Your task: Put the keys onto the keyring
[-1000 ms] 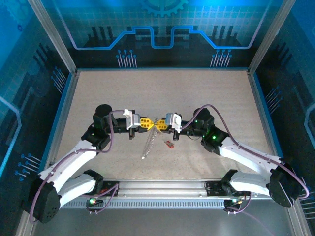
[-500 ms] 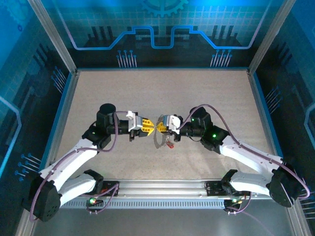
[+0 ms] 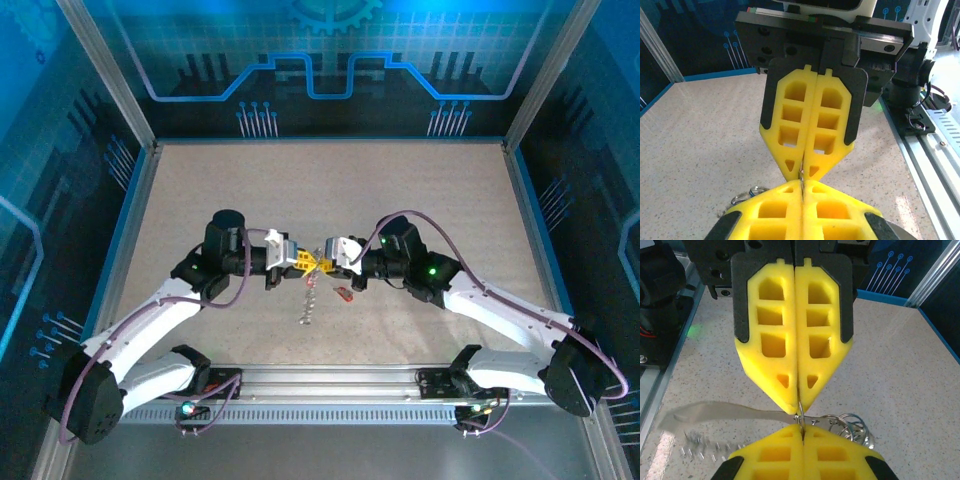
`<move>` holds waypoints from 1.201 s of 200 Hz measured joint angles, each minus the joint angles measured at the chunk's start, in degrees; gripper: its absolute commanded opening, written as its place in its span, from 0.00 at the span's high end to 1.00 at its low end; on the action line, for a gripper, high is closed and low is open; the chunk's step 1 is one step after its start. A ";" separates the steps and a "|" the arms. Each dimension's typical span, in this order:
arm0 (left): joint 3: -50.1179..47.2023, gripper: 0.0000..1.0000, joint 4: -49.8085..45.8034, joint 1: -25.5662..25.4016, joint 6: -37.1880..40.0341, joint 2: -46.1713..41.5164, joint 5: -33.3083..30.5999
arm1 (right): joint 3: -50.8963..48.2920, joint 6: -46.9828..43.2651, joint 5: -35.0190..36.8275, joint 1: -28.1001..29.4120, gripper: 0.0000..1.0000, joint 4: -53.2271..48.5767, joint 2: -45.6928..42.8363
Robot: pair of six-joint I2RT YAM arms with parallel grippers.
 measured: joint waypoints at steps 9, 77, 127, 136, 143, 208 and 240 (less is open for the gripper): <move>0.24 1.00 -0.68 -0.17 0.59 0.00 -0.48 | 0.00 0.00 -0.02 0.00 1.00 -0.07 -0.02; 0.96 0.96 -3.41 -1.33 3.45 -0.61 -5.55 | -0.24 0.02 -0.04 -0.07 1.00 0.02 -0.09; 0.96 1.00 -4.15 -1.99 3.63 -1.25 -7.91 | -0.74 0.02 -0.11 -0.07 1.00 0.92 -0.39; 0.96 1.00 -4.26 -2.10 3.63 -1.25 -8.17 | -0.83 0.02 -0.11 -0.07 1.00 1.07 -0.42; 0.96 1.00 -4.31 -2.14 3.63 -1.25 -8.37 | -0.85 0.02 -0.11 -0.07 1.00 1.11 -0.42; -1.55 1.00 0.48 -2.23 2.54 -3.32 -6.54 | -5.55 1.95 -3.82 -1.70 0.75 9.16 -3.87; -4.04 1.00 7.87 -2.23 -2.10 -3.65 -4.63 | -7.78 3.56 -6.36 -3.08 0.72 12.74 -4.55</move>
